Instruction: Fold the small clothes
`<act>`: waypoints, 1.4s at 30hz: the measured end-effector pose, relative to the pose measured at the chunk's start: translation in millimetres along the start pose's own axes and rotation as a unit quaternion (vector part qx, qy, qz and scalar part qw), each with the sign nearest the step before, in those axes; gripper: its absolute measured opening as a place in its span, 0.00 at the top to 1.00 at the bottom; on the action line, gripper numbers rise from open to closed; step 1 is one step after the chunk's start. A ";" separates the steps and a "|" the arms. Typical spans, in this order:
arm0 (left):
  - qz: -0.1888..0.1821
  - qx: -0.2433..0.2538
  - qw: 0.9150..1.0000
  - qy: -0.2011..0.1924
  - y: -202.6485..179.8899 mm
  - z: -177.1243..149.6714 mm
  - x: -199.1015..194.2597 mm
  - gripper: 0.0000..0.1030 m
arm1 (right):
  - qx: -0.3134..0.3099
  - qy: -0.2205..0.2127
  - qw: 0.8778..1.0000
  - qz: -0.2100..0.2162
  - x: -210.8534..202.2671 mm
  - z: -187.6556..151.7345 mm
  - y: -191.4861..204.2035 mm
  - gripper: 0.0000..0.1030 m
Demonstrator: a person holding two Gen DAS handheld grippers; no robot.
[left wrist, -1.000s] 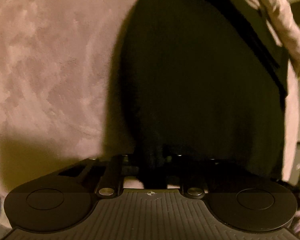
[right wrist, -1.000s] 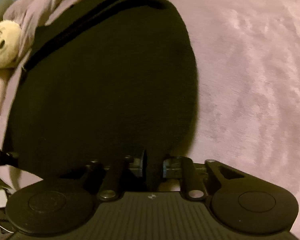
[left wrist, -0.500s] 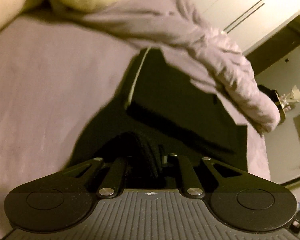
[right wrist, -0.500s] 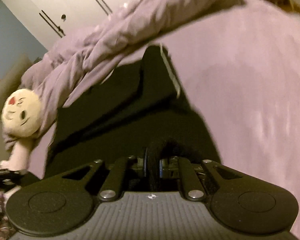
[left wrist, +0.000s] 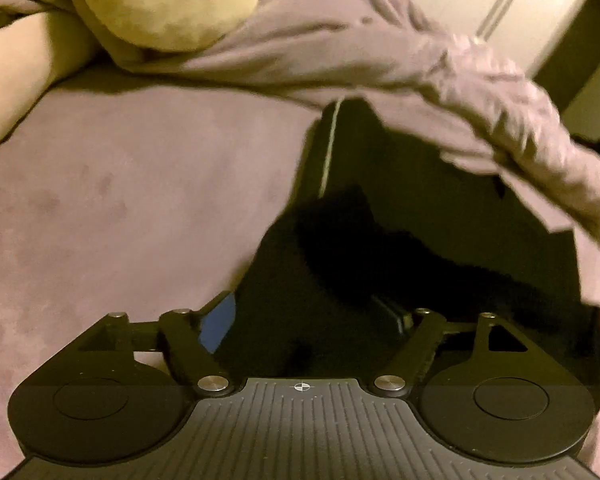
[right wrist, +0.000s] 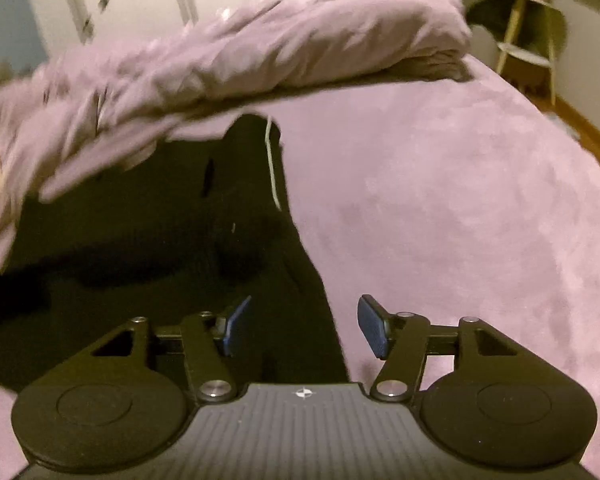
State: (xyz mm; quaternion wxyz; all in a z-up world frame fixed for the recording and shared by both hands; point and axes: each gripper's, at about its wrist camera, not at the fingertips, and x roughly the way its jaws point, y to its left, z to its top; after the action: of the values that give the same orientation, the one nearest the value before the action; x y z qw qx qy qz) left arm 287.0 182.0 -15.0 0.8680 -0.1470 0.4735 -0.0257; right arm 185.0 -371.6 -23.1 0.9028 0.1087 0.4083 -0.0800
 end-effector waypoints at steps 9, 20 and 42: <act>-0.008 0.055 0.998 0.027 -10.9 11.0 38.1 0.18 | -0.074 0.033 0.997 -0.001 34.7 13.0 16.6 0.29; 0.002 0.102 0.993 0.055 -32.7 31.9 96.7 0.39 | -0.119 0.075 0.990 0.026 94.0 35.1 46.1 0.56; 0.007 0.101 0.993 0.065 -27.6 34.6 88.9 0.62 | -0.159 0.034 0.987 -0.016 63.2 29.1 67.1 0.79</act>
State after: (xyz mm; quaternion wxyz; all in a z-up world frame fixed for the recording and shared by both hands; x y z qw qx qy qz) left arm 367.3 147.3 -62.1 0.8457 -0.0534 0.5253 -0.0771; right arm 262.9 -318.0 -43.3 0.8930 -0.0403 0.4476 -0.0248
